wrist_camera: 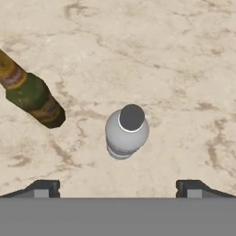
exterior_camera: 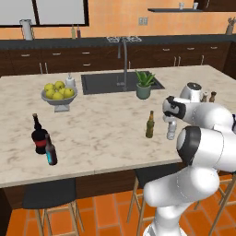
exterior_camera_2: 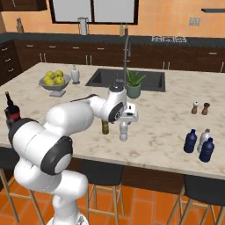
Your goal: Move the plastic bottles in the middle to the plastics group, and the glass bottles in the middle to the glass group.
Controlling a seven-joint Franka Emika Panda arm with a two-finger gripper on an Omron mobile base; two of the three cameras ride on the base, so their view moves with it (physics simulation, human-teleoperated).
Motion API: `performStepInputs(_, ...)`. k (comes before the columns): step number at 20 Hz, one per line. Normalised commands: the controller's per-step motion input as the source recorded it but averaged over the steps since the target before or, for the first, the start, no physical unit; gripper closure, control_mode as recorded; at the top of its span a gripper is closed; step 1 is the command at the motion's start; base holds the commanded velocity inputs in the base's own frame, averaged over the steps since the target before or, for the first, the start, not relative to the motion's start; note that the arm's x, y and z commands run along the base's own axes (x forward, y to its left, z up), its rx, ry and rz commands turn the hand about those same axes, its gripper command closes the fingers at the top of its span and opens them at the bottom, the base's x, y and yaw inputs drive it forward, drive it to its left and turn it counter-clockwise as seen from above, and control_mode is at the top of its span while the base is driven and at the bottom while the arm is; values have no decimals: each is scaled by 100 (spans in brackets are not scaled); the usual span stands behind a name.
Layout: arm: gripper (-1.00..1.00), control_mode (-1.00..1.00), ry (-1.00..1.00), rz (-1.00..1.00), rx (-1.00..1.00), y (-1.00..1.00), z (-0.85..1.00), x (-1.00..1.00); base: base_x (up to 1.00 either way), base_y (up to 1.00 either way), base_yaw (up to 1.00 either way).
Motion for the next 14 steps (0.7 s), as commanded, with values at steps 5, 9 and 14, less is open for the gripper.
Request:
performStepInputs(5, -100, -100, 0, 0, 0, 1, -24, 18, 0, 0, 0)
performStepInputs(9, -100, -100, -1, 0, 0, 0, -10, 21, 0, 0, 0)
performStepInputs(14, -100, -100, 0, 0, 0, 0, -15, 10, 0, 0, 0)
